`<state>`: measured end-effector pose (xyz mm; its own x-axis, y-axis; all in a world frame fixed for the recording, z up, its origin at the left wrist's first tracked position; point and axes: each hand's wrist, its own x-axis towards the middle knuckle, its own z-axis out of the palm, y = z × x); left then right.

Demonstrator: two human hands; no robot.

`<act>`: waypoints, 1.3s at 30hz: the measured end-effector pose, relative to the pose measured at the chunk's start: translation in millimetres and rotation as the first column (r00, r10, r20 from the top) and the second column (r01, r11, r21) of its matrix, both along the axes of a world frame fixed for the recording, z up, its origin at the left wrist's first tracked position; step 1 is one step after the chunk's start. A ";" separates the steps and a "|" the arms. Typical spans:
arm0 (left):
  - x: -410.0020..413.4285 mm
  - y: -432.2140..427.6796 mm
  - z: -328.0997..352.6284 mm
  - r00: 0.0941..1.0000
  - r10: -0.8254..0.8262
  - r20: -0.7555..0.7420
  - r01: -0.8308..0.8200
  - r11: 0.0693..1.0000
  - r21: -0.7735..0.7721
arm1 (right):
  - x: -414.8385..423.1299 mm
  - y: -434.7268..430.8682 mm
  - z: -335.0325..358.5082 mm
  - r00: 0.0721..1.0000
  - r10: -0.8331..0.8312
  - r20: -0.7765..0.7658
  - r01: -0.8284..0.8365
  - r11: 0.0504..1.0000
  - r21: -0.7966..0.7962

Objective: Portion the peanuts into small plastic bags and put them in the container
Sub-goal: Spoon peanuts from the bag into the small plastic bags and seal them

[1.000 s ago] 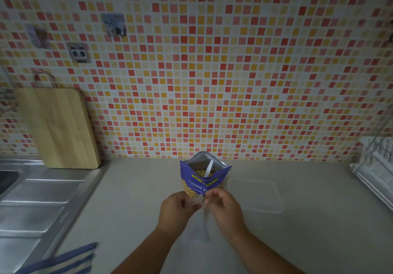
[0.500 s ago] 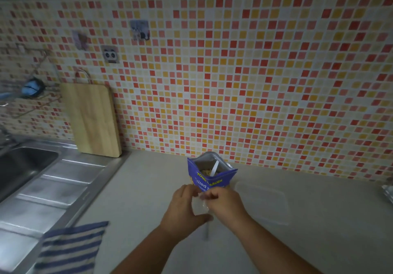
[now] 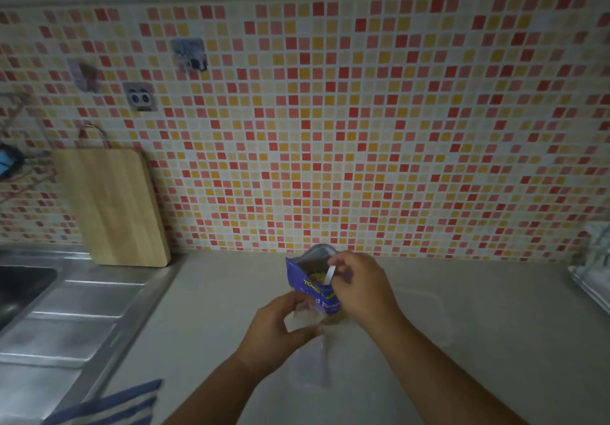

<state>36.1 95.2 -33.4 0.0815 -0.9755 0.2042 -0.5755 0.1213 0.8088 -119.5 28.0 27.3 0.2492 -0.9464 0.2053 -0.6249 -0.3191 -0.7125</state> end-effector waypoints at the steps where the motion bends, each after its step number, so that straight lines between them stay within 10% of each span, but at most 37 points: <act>1: 2.3 -0.8 0.2 1.000 -0.012 -0.012 0.012 1.000 -0.005 | -0.1 -8.9 1.7 0.998 -0.022 -0.065 0.018 0.998 -0.054; 11: 27.4 -35.9 21.2 1.000 -0.014 -0.004 0.014 1.000 -0.019 | 22.1 -40.9 1.4 0.827 0.013 -0.563 0.044 0.995 0.088; 18: 26.4 -58.8 30.0 0.976 -0.119 0.181 0.113 0.993 0.042 | 17.9 -54.5 -10.6 0.915 -0.096 -0.391 0.167 0.974 0.152; 30: 38.4 -72.6 44.5 0.999 0.001 0.044 -0.004 0.997 0.074 | -13.2 -70.3 -18.6 0.949 -0.281 -0.145 0.310 0.919 0.242; 39: 47.4 -82.0 49.8 0.911 -0.012 0.413 -0.009 0.999 0.049 | -32.0 -94.8 7.0 0.891 -0.317 -0.326 0.453 0.668 0.590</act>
